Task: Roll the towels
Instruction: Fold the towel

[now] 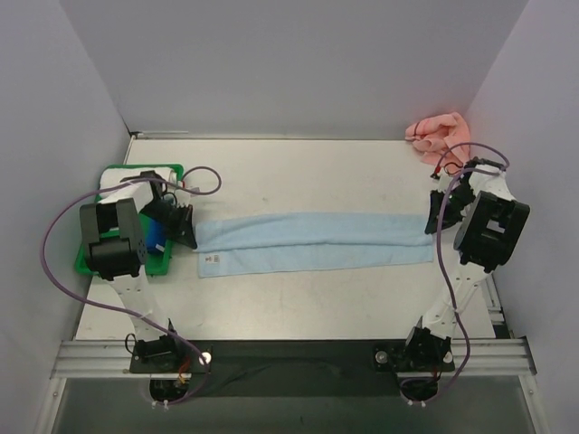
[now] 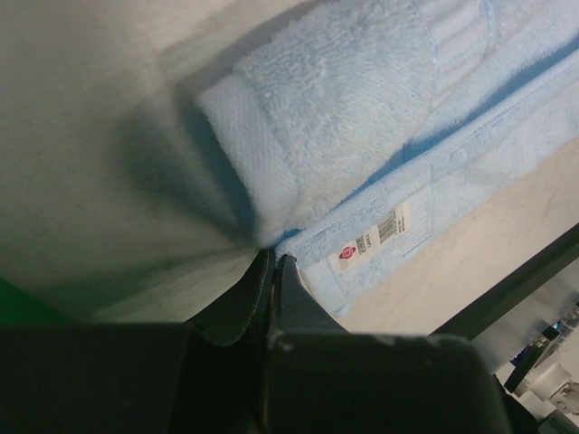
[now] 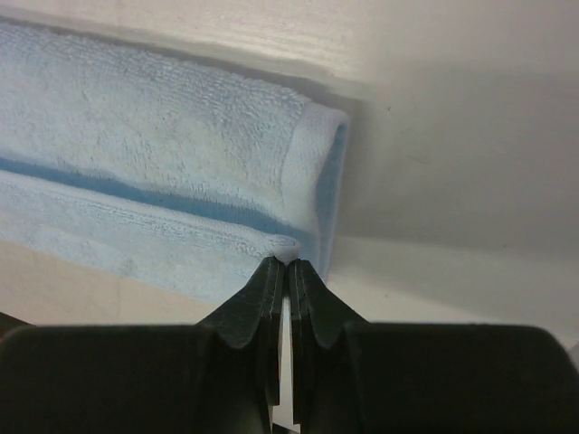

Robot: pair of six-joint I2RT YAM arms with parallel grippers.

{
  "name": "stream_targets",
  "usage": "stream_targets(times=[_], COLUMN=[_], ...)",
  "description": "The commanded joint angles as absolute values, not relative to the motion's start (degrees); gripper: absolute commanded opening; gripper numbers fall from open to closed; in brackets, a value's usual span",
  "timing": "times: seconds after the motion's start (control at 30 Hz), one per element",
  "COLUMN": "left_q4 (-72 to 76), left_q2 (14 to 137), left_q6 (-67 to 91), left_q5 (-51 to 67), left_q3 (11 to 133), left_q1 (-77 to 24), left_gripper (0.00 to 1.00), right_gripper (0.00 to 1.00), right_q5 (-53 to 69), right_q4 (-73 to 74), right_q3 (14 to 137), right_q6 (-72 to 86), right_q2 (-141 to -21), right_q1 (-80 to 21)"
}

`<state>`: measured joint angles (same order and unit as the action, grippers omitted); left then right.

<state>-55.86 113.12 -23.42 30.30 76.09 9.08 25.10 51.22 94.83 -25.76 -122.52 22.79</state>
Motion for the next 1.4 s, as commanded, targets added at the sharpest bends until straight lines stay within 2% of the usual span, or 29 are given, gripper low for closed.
stream_targets(times=[0.0,0.3,0.53,0.77,0.97,1.2,1.37], left_q4=[-51.2,-49.9,-55.2,-61.9,-64.8,-56.7,-51.9], left_q2=[115.1,122.2,122.5,113.5,110.1,112.5,115.9], left_q6=[-20.7,-16.2,-17.1,-23.0,-29.3,-27.7,-25.7], left_q5=[27.7,24.6,26.4,33.1,29.3,28.3,25.6], left_q3=[79.6,94.2,104.0,99.8,90.3,79.6,77.0], left_q1=[8.0,2.3,3.0,3.9,4.2,2.5,2.0], left_gripper=[0.0,0.0,0.0,0.0,0.0,0.0,0.0], right_gripper=[0.0,0.0,0.0,0.0,0.0,0.0,0.0], right_q5=[21.6,20.6,24.4,23.4,20.7,20.4,19.7], right_q4=[51.9,51.6,52.0,54.0,54.0,52.5,51.9], right_q3=[96.1,102.4,103.0,102.8,101.4,98.8,98.2], right_q6=[-25.6,-22.3,-21.6,-24.4,-28.6,-28.9,-28.5], right_q2=[-122.5,-125.9,-120.9,-116.5,-117.7,-122.5,-124.2], right_q1=[22.4,22.6,22.6,23.5,24.0,23.3,23.2])
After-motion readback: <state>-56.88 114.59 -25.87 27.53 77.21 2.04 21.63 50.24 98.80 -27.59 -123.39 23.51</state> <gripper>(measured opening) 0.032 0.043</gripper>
